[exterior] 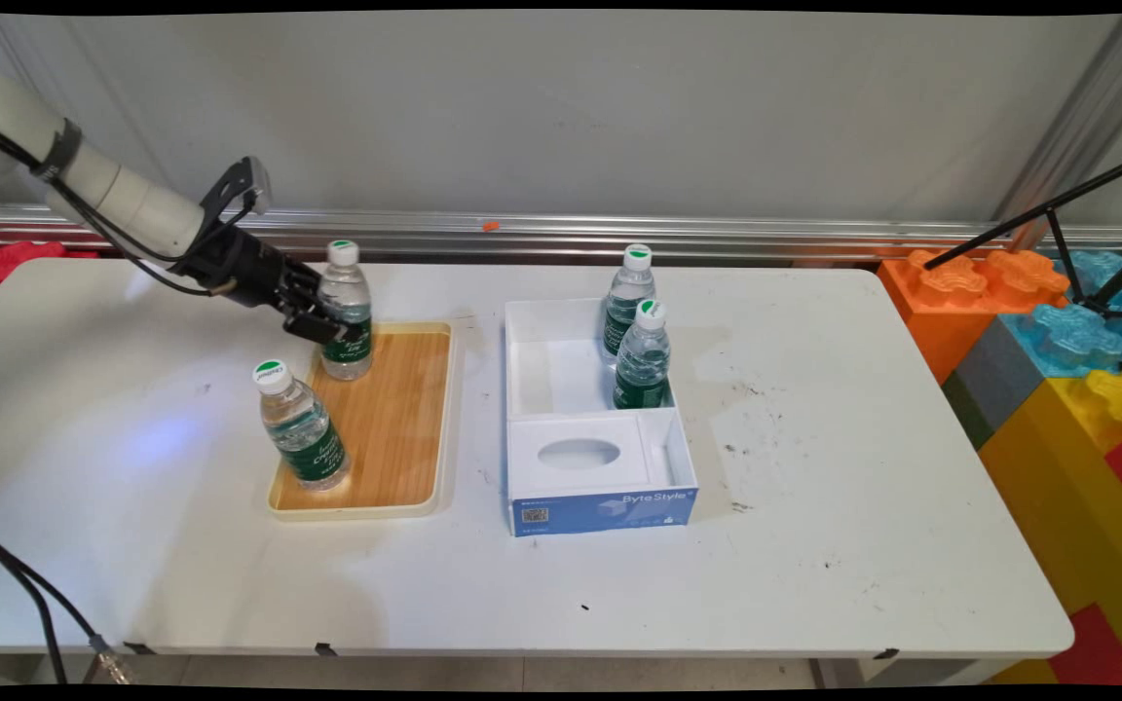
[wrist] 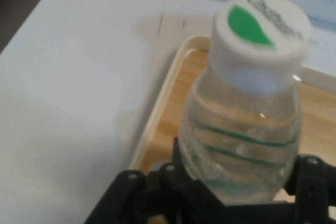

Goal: Place the picked object on the tray

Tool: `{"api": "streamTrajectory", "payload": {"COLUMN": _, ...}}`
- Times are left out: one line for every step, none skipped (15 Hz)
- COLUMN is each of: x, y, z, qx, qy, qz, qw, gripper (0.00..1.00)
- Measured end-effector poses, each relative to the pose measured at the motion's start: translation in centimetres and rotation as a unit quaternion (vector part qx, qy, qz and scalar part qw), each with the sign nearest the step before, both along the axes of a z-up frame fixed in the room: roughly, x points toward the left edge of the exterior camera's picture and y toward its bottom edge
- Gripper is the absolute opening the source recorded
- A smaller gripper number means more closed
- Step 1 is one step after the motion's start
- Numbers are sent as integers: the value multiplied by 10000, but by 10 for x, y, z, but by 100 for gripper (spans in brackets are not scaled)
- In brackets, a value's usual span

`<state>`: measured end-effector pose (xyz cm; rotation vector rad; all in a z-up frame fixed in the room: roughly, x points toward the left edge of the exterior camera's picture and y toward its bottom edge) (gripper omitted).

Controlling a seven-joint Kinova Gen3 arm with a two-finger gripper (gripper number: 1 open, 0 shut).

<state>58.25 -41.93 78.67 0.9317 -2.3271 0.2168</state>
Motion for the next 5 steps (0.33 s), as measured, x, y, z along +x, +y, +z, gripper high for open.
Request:
{"api": "streamTrajectory", "payload": {"x": 2, "y": 1, "z": 0, "qx": 16, "qy": -12, "qz": -5, "qw": 10000, "gripper": 0}}
{"api": "streamTrajectory", "payload": {"x": 6, "y": 4, "z": -1, "qx": 38, "qy": -23, "qz": 0, "qw": 10000, "gripper": 100}}
{"api": "streamTrajectory", "payload": {"x": 8, "y": 6, "z": 0, "qx": 42, "qy": -30, "qz": -8, "qw": 10000, "gripper": 100}}
{"api": "streamTrajectory", "payload": {"x": 12, "y": 10, "z": 0, "qx": 43, "qy": -34, "qz": 9, "qw": 10000, "gripper": 100}}
{"api": "streamTrajectory", "payload": {"x": 13, "y": 8, "z": 0, "qx": 52, "qy": -36, "qz": -10, "qw": 10000, "gripper": 100}}
